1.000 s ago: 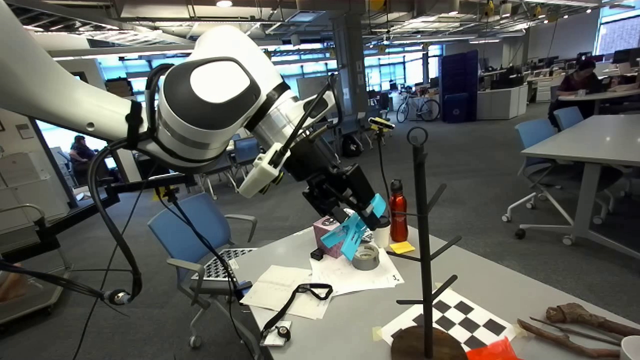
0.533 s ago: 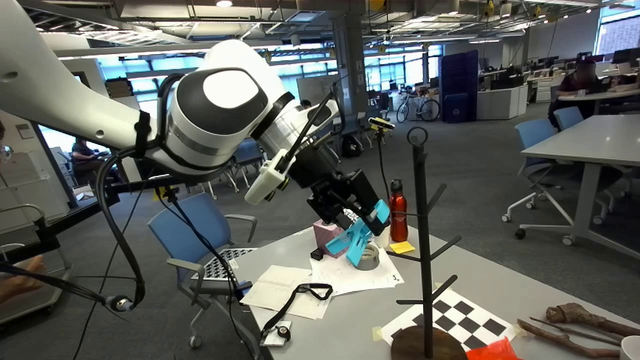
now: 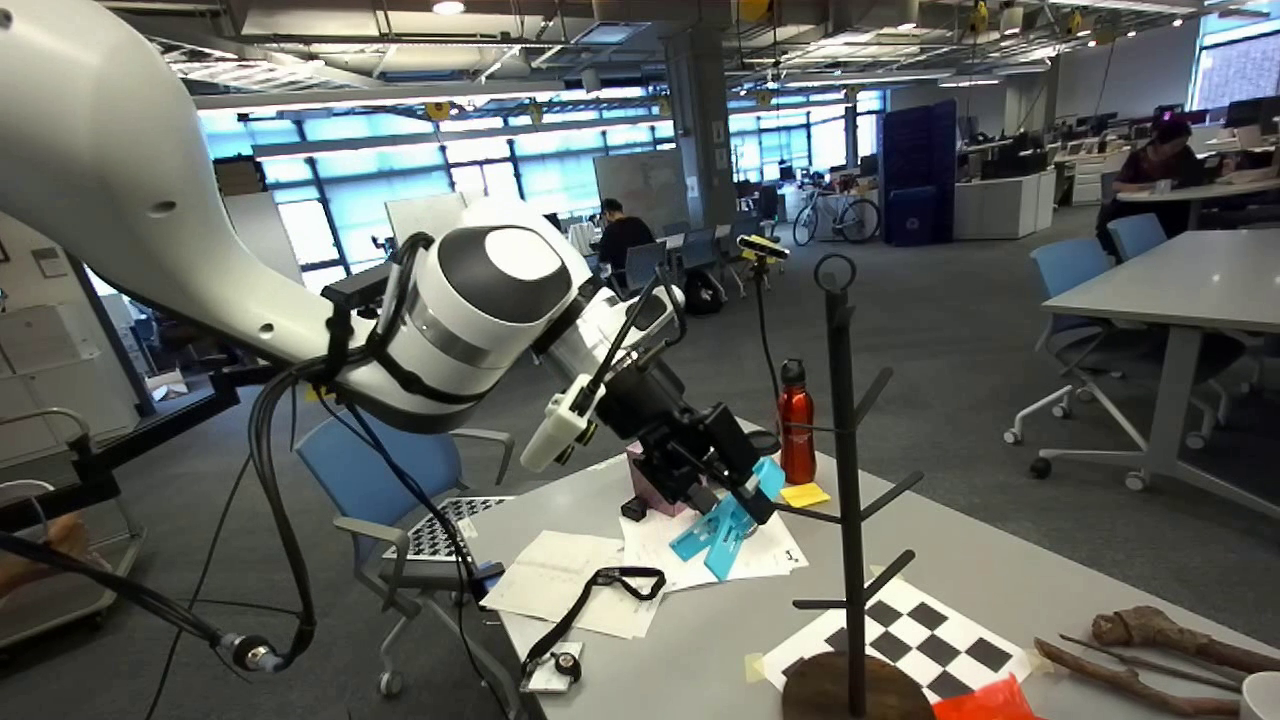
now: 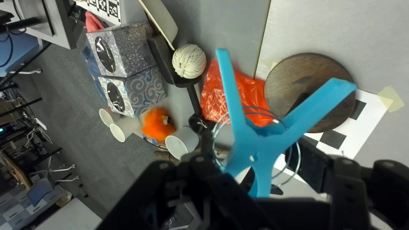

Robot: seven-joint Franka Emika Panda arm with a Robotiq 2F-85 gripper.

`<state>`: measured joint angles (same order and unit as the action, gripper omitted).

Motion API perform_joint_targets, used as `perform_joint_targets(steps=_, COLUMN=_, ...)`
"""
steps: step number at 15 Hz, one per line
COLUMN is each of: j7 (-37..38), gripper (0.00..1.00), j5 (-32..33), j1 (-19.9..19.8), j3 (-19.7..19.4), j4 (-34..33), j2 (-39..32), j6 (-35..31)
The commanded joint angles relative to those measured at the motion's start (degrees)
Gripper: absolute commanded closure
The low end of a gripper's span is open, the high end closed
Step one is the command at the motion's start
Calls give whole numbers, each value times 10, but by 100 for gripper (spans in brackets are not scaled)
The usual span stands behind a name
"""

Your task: Place the blue peg on the black stand

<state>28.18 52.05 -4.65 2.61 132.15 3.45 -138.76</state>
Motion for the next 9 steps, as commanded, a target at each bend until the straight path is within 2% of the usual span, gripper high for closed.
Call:
perform_joint_targets(steps=1, j7=16, gripper=65, j5=13, j1=15, j3=-6, j4=-18, j2=-14, j6=17)
perform_joint_targets(steps=9, j7=-71, gripper=65, j5=-45, j1=24, j3=-8, j4=2, j2=18, j6=23)
